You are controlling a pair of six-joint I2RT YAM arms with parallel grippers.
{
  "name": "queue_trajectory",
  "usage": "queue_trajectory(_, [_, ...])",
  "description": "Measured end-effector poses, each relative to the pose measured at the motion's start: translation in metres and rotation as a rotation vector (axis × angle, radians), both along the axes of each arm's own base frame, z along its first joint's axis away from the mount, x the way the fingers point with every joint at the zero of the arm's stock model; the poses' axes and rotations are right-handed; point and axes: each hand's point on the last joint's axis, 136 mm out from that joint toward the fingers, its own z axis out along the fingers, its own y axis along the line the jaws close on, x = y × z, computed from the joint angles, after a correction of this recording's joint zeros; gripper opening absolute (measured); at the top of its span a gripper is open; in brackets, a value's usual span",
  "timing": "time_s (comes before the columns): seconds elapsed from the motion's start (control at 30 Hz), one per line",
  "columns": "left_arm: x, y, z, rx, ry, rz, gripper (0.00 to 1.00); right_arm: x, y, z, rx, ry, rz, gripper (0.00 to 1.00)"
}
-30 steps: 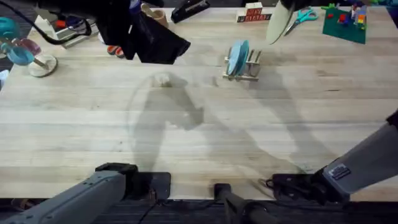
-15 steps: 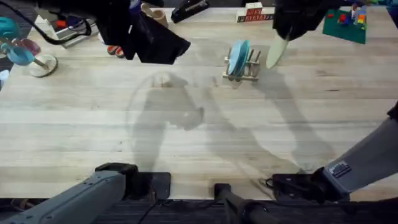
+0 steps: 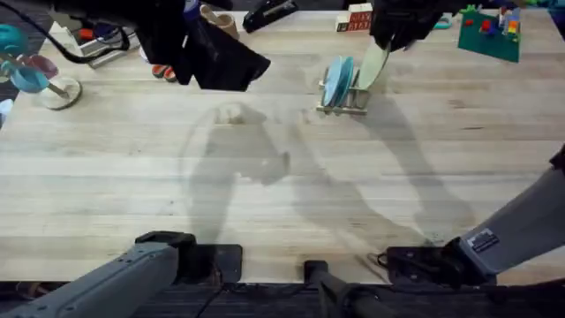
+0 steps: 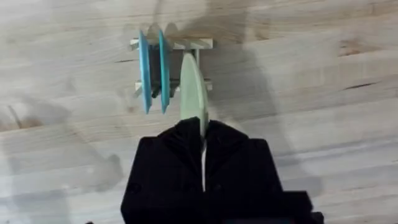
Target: Pick up the plates from the table one by one and place each into a slot on the dish rack.
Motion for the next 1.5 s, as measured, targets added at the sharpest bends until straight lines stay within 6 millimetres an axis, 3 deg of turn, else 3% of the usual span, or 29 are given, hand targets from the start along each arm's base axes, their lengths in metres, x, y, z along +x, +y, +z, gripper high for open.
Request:
queue_trajectory(0.4, [0.0, 0.0, 0.0, 0.0, 0.0, 0.0, 0.992, 0.004, 0.004, -0.002, 0.006, -0.003, 0.04, 0.03])
queue_trajectory(0.67, [0.0, 0.0, 0.0, 0.0, 0.0, 0.0, 0.992, 0.011, 0.007, -0.025, -0.018, 0.053, 0.06, 0.03])
queue_trajectory(0.97, [0.0, 0.0, 0.0, 0.0, 0.0, 0.0, 0.992, 0.014, 0.008, -0.034, -0.027, 0.074, 0.066, 0.03])
queue_trajectory(1.2, [0.0, 0.0, 0.0, 0.0, 0.0, 0.0, 0.994, 0.018, 0.01, -0.057, -0.045, 0.126, 0.066, 0.03])
queue_trajectory(1.5, [0.0, 0.0, 0.0, 0.0, 0.0, 0.0, 0.993, 0.019, 0.011, -0.058, -0.045, 0.127, 0.066, 0.03])
